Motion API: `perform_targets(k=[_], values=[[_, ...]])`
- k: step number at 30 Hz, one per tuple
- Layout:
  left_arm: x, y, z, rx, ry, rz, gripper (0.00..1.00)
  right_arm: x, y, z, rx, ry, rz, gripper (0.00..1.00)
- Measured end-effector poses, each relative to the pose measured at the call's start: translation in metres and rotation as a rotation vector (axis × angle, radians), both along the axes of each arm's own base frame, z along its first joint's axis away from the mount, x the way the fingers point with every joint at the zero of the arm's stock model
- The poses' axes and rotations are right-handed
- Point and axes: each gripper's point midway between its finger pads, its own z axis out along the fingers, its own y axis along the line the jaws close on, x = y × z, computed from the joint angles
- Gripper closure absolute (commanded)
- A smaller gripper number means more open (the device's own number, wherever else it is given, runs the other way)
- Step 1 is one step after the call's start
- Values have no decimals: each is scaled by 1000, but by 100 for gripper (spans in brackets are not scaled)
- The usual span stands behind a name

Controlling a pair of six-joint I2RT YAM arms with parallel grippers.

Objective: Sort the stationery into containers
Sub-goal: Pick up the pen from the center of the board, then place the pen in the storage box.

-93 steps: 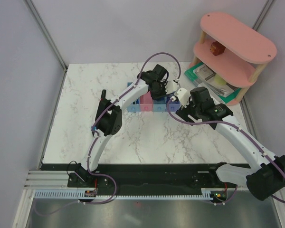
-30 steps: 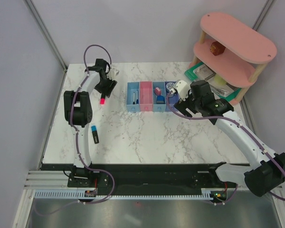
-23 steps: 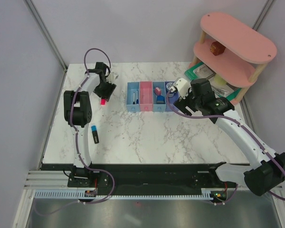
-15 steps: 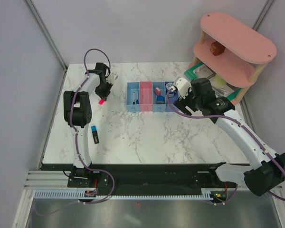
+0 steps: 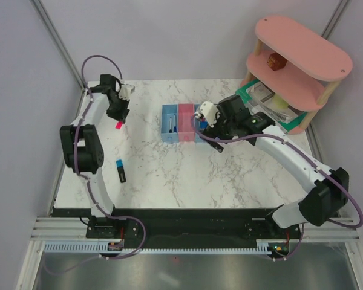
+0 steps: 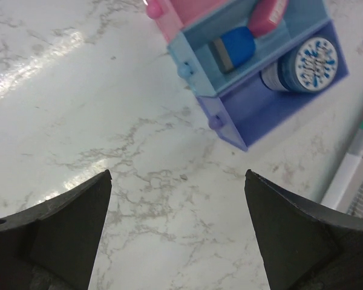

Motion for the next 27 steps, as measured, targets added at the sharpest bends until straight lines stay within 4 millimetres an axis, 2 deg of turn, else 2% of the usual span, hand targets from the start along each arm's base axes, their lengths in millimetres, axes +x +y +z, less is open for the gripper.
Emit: perform_targets(k=[3, 7, 10, 13, 15, 19, 23, 27], values=[[-12, 8, 59, -37, -125, 16, 98, -4, 36, -12, 12, 61, 72, 3], [-44, 16, 147, -47, -338, 17, 98, 5, 95, -24, 37, 127, 148, 5], [-71, 14, 190, -56, -460, -7, 98, 9, 139, -34, 50, 155, 196, 5], [-96, 18, 219, -83, -549, -5, 98, 6, 189, -46, 63, 171, 257, 5], [-107, 27, 229, -88, -584, 15, 98, -3, 219, -58, 65, 189, 296, 6], [-127, 44, 241, -89, -644, 60, 98, -23, 265, -88, 60, 235, 358, 6], [-143, 60, 257, -66, -737, 101, 98, -41, 293, -119, 43, 283, 391, 6], [-156, 73, 279, -32, -859, 136, 98, -47, 312, -138, 43, 308, 403, 6]])
